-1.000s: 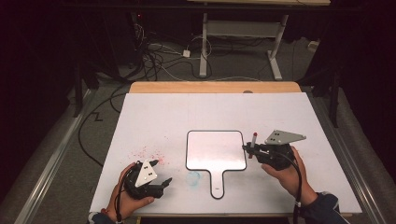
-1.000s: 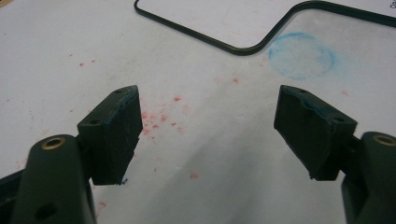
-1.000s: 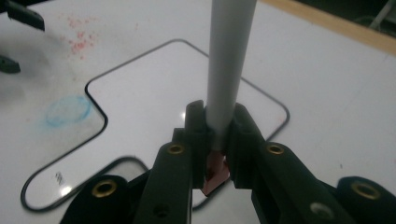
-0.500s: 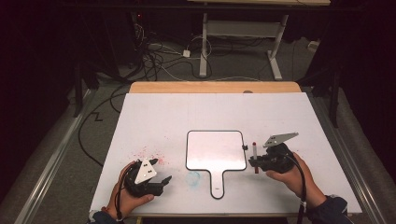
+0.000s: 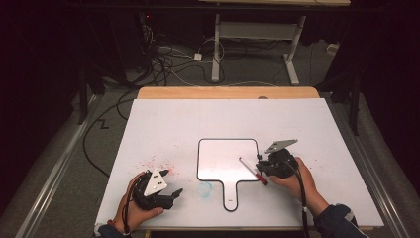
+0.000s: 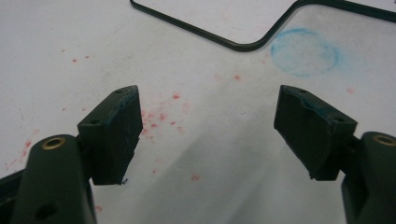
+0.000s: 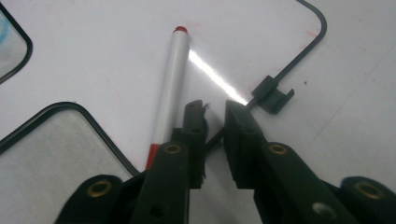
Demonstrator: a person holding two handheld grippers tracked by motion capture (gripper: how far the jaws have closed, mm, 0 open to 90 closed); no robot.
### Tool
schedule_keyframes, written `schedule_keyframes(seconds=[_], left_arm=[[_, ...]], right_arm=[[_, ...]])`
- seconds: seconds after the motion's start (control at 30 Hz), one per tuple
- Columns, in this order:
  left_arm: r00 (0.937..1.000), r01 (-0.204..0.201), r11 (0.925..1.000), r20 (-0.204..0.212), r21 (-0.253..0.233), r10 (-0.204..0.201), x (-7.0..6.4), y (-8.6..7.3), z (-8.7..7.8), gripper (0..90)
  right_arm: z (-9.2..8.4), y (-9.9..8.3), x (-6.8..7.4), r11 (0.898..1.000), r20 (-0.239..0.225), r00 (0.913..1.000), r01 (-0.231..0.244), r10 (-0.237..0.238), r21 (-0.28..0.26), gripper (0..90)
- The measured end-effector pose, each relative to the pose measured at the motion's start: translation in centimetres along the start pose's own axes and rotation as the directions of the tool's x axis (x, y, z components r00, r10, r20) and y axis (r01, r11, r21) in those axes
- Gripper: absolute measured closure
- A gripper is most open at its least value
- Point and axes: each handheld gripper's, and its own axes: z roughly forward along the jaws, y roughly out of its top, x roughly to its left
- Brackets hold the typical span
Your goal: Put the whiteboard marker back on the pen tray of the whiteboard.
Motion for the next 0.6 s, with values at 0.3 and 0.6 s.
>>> schedule_keyframes(seconds=[0.3, 0.6], left_arm=[[1.0000, -0.003, 1.0000, -0.004, -0.001, 0.003, 0.0, 0.1, 0.0, 22.6], [0.9999, -0.011, 0.9999, -0.003, 0.005, 0.011, -0.1, 0.0, -0.1, 22.6]], right_arm=[[-0.1, 1.5, 2.8, 0.989, -0.025, 0.9920, 0.121, -0.124, -0.087, 62.8], [1.2, 1.0, 2.4, 0.991, 0.017, 0.9913, 0.131, -0.131, -0.037, 81.8]])
